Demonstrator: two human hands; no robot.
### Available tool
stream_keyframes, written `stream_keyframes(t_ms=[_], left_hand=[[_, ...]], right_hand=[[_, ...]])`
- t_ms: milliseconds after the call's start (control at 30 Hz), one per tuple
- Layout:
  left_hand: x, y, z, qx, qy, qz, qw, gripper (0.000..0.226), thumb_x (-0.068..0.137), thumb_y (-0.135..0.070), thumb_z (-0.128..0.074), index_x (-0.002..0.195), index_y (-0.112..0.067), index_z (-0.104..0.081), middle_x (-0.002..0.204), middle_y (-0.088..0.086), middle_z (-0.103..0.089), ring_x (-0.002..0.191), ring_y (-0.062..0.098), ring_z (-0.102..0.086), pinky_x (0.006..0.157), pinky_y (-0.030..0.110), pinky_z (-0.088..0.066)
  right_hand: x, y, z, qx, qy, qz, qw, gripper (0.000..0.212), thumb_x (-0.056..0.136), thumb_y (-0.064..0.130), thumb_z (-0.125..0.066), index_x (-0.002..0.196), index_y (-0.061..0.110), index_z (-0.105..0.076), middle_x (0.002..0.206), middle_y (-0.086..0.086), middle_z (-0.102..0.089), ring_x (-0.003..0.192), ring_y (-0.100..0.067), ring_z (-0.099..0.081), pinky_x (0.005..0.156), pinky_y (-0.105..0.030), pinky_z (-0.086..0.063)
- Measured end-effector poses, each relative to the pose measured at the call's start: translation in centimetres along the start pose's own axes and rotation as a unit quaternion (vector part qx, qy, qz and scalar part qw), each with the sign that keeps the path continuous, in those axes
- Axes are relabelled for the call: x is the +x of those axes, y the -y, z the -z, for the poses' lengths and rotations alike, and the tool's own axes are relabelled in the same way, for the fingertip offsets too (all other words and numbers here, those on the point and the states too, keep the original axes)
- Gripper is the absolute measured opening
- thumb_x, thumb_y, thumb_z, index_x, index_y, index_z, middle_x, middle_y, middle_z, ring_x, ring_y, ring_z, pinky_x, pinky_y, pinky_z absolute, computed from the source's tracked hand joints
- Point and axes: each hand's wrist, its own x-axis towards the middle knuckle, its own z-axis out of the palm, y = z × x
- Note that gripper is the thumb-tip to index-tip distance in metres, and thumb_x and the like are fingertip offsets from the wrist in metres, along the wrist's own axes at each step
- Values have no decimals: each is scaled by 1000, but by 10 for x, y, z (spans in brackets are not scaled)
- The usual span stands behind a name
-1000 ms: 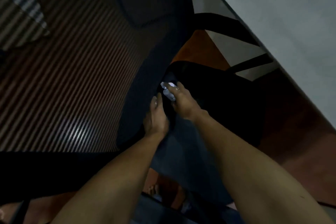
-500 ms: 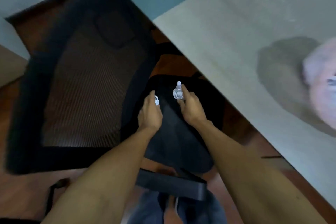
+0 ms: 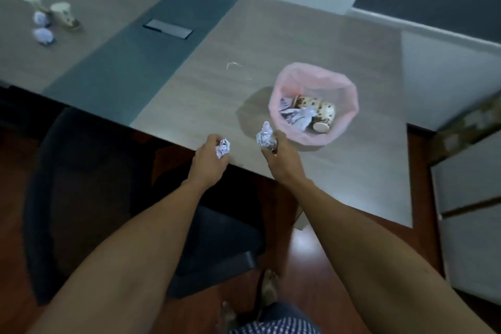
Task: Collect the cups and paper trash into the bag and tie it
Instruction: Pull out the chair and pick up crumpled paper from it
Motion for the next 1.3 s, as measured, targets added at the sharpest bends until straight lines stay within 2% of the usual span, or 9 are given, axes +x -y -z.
stream_keyframes(t_ms=[167, 300, 533, 800, 933, 1000, 1133, 1200, 1300], left_hand=[[24, -66, -41, -19, 27, -60, 998, 35, 80, -17, -72, 114, -15, -60, 105, 7, -69, 98, 30, -64, 80, 31, -45], [48, -107, -71, -13, 26, -81, 996, 45, 77, -18, -73, 119, -18, -58, 114, 7, -62, 103, 28, -61, 88, 32, -46], [121, -149, -127, 27, 48, -67, 996, 41, 83, -31, -67, 122, -26, -57, 119, 3, -68, 105, 31, -64, 89, 42, -53], [196, -169, -176, 84, -16, -54, 995, 60, 93, -33, -66, 147, -23, -43, 148, 0, -51, 132, 26, -48, 101, 44, -46], [197, -156, -174, 196, -160, -131, 959, 27, 88, -29, -65, 113, -20, -68, 127, 10, -51, 115, 32, -50, 93, 46, -46], [196, -147, -168, 237, -183, -110, 948, 18, 86, -27, -67, 103, -24, -70, 138, 11, -44, 122, 34, -45, 95, 46, -39], [203, -130, -153, 169, -102, -79, 977, 38, 92, -14, -64, 129, -20, -65, 163, 8, -25, 138, 35, -39, 102, 51, -46], [207, -126, -147, 158, -66, -93, 981, 48, 95, -11, -59, 142, -17, -54, 161, 5, -31, 138, 32, -42, 104, 50, -48], [208, -122, -141, 161, -64, -116, 978, 48, 93, -11, -59, 141, -17, -54, 156, 5, -38, 135, 31, -46, 101, 49, -49]], right_hand=[[5, -27, 68, 32, -84, -50, 995, 36, 93, 21, -65, 125, 15, -51, 113, -9, -66, 95, -26, -64, 75, -28, -41], [23, -55, 104, 16, -122, -68, 990, 44, 93, 19, -66, 133, 10, -52, 127, -11, -54, 103, -24, -61, 83, -24, -40], [92, -107, 136, -5, -114, -87, 990, 36, 92, 40, -67, 121, 19, -61, 112, -1, -67, 92, -21, -64, 74, -35, -49], [160, -150, 141, 12, -82, -75, 994, 37, 93, 32, -65, 127, 16, -62, 119, -3, -69, 102, -21, -63, 81, -32, -49], [179, -153, 131, 30, -54, -57, 997, 32, 89, 33, -64, 118, 17, -66, 112, -3, -69, 100, -22, -63, 85, -40, -54], [186, -151, 125, 42, -49, -47, 997, 30, 88, 34, -64, 114, 19, -67, 109, 0, -70, 99, -21, -64, 85, -41, -54], [206, -141, 115, 35, -42, -37, 998, 27, 90, 32, -69, 110, 14, -68, 105, -4, -72, 94, -23, -64, 83, -40, -54], [220, -138, 111, 23, -44, -48, 998, 28, 90, 32, -71, 110, 13, -64, 105, -7, -70, 95, -26, -64, 82, -39, -53], [232, -131, 107, 28, -58, -81, 995, 38, 89, 27, -73, 120, 13, -56, 118, -10, -64, 106, -29, -61, 88, -40, -52]])
